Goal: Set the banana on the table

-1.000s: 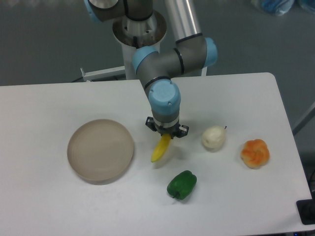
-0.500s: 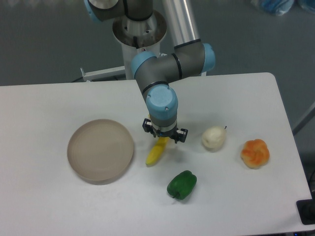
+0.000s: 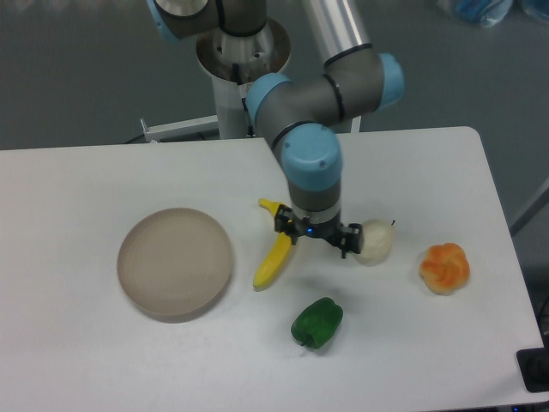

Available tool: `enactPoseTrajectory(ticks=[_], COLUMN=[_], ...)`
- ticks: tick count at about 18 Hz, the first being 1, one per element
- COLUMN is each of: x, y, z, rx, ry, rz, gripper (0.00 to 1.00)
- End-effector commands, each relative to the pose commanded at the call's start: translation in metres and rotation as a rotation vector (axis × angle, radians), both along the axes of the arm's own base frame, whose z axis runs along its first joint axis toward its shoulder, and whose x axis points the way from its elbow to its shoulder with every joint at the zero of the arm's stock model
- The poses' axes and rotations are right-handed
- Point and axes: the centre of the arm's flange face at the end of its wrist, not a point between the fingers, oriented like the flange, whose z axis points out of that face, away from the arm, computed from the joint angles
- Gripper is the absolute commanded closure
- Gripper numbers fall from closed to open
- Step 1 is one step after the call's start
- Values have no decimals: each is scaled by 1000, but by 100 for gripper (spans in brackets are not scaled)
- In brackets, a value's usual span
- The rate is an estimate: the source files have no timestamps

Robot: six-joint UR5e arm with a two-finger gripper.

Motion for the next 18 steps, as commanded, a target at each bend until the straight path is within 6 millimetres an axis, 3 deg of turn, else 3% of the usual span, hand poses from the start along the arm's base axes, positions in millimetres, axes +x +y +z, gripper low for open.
enactPoseTrajectory(ticks=[5, 9, 14, 18], x=[-39, -61, -61, -60], y=[-27, -43, -43, -43], z=[4, 2, 0, -1], rx=[-2, 12, -3, -5], ry=[2, -30, -35, -35], rz=[9, -148, -336, -341], gripper=[0, 0, 0, 0])
